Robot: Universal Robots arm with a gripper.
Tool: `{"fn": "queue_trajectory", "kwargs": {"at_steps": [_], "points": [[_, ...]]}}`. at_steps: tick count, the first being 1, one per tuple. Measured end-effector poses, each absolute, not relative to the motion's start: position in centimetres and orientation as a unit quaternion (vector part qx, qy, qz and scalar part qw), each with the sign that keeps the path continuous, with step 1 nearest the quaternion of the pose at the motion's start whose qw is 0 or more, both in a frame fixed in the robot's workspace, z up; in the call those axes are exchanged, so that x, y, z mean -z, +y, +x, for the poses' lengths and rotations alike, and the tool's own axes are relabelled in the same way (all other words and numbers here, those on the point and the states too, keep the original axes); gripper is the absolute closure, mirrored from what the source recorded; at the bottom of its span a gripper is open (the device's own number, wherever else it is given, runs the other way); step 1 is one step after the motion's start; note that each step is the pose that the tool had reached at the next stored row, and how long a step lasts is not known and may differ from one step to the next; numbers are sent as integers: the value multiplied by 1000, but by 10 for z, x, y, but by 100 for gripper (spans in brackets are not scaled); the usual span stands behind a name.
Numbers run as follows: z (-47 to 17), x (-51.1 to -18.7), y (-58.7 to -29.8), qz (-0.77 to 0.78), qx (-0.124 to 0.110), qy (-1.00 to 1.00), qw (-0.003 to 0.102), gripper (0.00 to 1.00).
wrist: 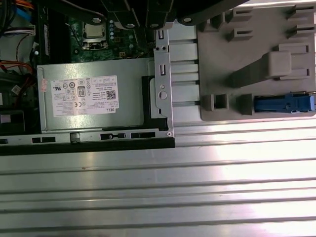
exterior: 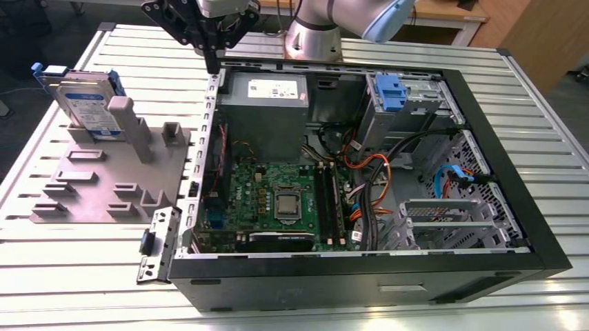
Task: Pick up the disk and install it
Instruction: 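Reach for the disk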
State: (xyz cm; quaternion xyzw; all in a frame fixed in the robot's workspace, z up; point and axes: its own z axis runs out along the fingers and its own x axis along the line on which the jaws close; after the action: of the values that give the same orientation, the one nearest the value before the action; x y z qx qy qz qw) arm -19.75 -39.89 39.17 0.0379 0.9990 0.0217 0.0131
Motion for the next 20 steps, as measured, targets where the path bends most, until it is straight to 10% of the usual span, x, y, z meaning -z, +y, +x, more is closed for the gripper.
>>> {"fn": "queue_trajectory", "kwargs": {"at_steps": [20], "points": [[-206, -391, -399, 38, -22, 999, 13, 89]]}}
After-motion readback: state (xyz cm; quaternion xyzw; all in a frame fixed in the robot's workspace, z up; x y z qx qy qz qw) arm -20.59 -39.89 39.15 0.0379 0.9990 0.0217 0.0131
